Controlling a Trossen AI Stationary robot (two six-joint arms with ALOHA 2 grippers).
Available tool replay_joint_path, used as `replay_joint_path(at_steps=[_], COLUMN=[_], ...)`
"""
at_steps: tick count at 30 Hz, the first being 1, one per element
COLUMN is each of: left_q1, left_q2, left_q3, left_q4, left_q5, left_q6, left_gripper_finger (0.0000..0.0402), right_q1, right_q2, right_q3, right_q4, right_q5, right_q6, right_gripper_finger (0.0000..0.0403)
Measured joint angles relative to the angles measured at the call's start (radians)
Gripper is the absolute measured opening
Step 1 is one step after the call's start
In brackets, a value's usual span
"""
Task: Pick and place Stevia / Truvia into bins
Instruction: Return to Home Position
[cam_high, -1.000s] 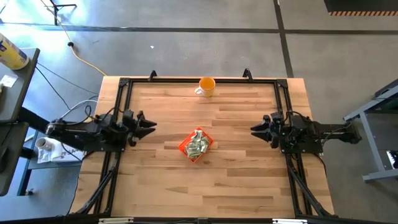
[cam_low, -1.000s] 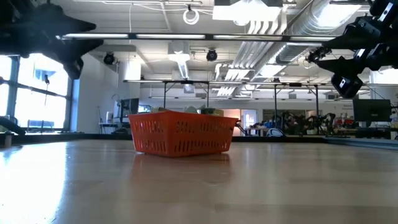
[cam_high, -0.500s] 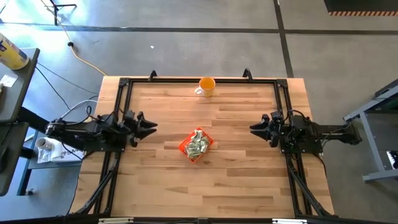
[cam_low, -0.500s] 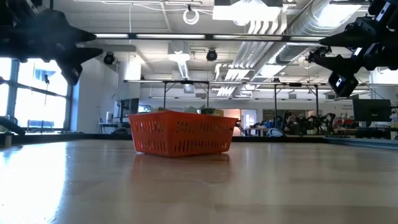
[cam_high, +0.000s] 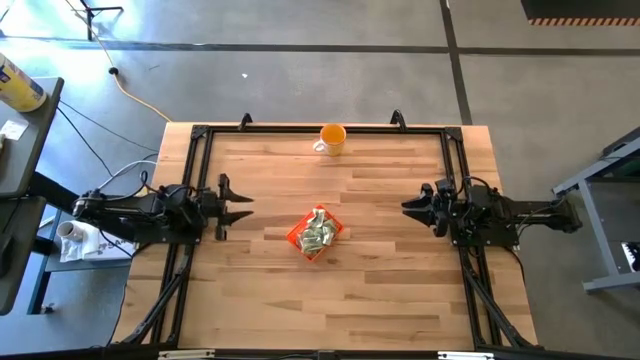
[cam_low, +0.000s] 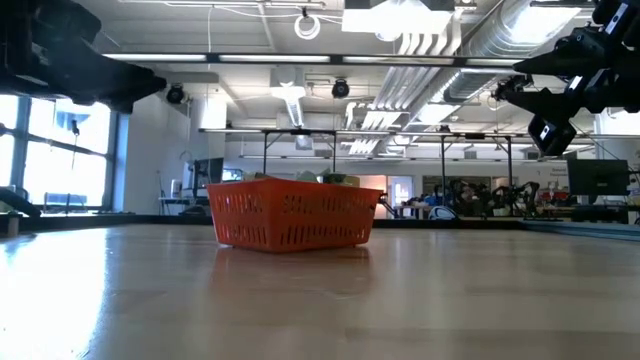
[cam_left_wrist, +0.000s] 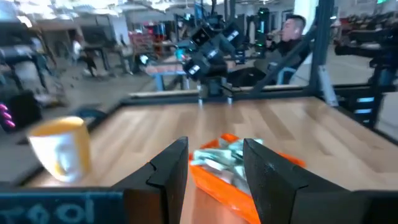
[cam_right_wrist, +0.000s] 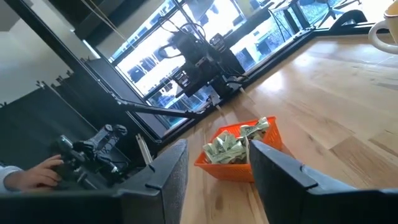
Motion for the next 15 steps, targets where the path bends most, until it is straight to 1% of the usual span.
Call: replay_joint_path(at_steps=[2,5,8,10,15], left_q1=[0.0,0.0,0.0,0.0,0.0], left_q2=[0.0,0.0,-0.001,-0.004,-0.005], left_q3=[0.0,0.0,0.0,0.0,0.0], left_q4=[0.018,0.046,0.059,0.062,0.066], left_q5=[-0.01,-0.009,-0.009,-0.011,-0.015], left_q6=[0.04,0.104,0.112,0.112,0.084], left_gripper_finger=[0.0189,0.0189,0.0189,0.0189,0.0189], right_q1=[0.0,0.0,0.0,0.0,0.0], right_q2=[0.0,0.0,0.0,0.0,0.0], right_q3=[0.0,0.0,0.0,0.0,0.0], right_q4=[0.0,-0.001,0.003,0.004,0.004], right_q5=[-0.002,0.003,0.039,0.044,0.043], right_q6=[-0.013,-0.138,-0.227,-0.29,-0.614], right_gripper_finger=[0.0161,0.0162,0.0166,0.0167,0.0165])
